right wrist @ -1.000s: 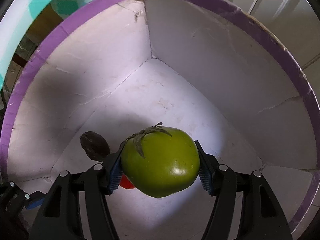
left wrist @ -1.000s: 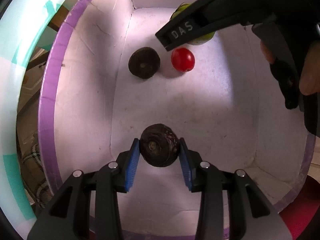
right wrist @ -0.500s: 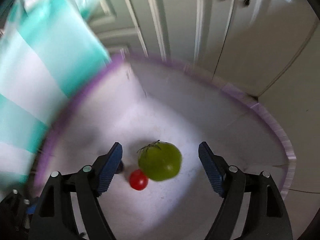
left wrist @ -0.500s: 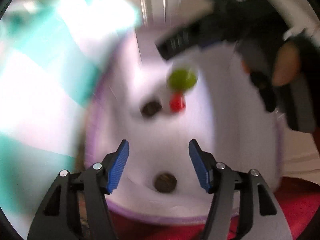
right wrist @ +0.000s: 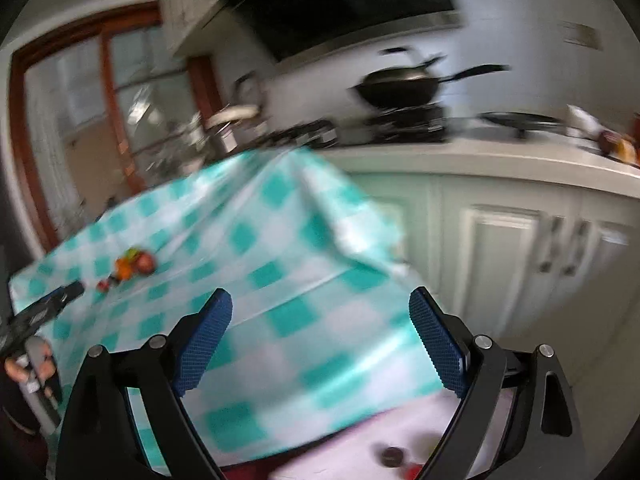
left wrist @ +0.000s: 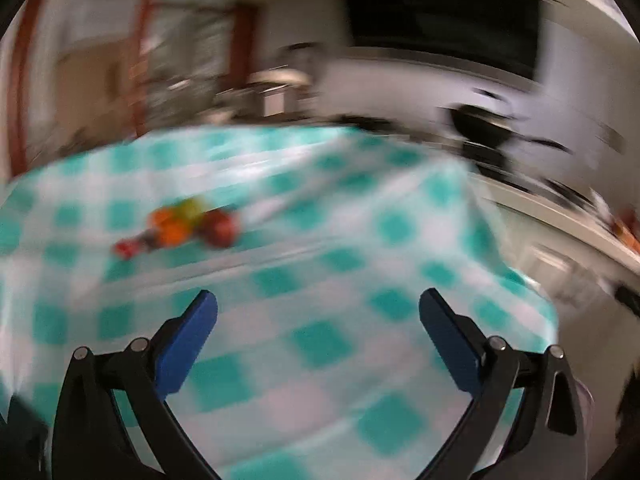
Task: Organize fruits
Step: 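Move both tools back over the remaining fruits on the tablecloth, then grasp the red apple with the right tool while the left tool grasps a red tomato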
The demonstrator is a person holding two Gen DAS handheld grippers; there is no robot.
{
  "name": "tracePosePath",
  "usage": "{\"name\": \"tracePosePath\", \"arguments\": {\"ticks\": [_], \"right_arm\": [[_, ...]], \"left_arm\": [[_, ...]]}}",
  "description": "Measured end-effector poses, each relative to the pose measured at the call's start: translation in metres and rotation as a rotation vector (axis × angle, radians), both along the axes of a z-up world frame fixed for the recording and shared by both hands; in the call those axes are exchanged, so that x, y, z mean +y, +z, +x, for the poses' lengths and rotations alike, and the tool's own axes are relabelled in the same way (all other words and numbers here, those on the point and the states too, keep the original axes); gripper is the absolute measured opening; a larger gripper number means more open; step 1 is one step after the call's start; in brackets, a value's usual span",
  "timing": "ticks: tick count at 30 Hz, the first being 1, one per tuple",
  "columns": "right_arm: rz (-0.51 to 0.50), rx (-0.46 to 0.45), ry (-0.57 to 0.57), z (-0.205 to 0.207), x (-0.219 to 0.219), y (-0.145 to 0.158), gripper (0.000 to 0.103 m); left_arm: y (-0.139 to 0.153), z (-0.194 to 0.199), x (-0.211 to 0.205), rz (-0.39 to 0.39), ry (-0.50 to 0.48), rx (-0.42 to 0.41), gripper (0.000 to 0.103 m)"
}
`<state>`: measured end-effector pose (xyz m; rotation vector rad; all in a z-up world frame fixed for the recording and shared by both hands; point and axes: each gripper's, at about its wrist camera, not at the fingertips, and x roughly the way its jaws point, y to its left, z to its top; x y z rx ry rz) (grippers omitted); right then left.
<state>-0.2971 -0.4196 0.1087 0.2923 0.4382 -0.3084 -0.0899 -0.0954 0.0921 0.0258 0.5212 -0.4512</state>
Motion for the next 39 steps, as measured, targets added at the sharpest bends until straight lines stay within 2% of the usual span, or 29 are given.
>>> {"name": "tracePosePath", "arguments": {"ticks": [4,8,10,13,15,18,23,25,33,39], "right_arm": [[-0.066,0.094,0.149,0.06,0.072,-0.016,0.088],[-0.115,0.163,0.284,0.134,0.141,-0.039,0.088],[-0.116,0.191,0.343,0.178,0.169,-0.05,0.088],[-0.081,0.224,0.367,0.23,0.193,-0.058,0.088],[-0.054,0.239,0.38,0.269,0.207,-0.064,0.088],[-0.043,0.263,0.396,0.316,0.226,-0.07,0.088],[-0.053,0.282,0.436,0.378,0.261,-0.08,0.088],[-0.063,0.337,0.447,0.406,0.275,-0.088,0.088],[-0.108,0.453,0.43,0.48,0.292,-0.102,0.088],[-0.149,0.49,0.449,0.503,0.298,-0.107,0.087]], "left_arm": [[-0.021,0.041,0.067,0.007,0.212,0.105,0.101],[-0.037,0.091,0.112,-0.036,0.405,0.179,0.101],[-0.044,0.117,0.134,-0.086,0.5,0.211,0.101],[-0.051,0.155,0.154,-0.149,0.577,0.244,0.101],[-0.054,0.175,0.161,-0.164,0.609,0.241,0.101],[-0.062,0.185,0.171,-0.197,0.624,0.22,0.101],[-0.072,0.184,0.189,-0.283,0.6,0.255,0.101],[-0.072,0.185,0.191,-0.293,0.593,0.25,0.101],[-0.075,0.189,0.175,-0.247,0.544,0.262,0.101],[-0.078,0.188,0.17,-0.237,0.528,0.269,0.101]]}}
